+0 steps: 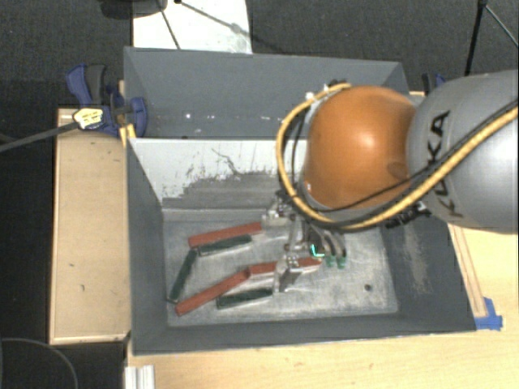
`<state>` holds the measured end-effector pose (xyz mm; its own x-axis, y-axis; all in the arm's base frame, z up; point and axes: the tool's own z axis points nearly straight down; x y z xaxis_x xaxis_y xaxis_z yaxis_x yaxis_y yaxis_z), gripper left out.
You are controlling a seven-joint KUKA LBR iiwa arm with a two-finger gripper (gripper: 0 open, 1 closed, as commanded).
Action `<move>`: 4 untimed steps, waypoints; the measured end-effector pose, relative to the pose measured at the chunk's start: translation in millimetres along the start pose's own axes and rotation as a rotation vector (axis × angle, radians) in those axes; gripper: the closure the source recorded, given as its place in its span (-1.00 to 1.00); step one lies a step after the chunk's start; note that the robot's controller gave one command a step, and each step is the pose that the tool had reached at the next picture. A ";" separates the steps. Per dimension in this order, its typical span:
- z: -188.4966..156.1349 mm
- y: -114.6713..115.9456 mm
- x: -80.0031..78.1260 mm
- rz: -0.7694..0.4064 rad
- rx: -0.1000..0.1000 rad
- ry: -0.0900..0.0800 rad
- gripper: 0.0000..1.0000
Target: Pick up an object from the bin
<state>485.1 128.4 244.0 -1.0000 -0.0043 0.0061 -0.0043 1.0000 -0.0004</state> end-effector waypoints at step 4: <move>169.8 -14.1 -4.5 0.027 -0.004 -0.015 1.00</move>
Offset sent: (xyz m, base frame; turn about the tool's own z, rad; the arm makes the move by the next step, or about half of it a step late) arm 0.0146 -0.0125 -0.1740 -0.2453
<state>488.6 114.2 74.1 -0.9997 0.0228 -0.0091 0.0228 0.9997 0.0035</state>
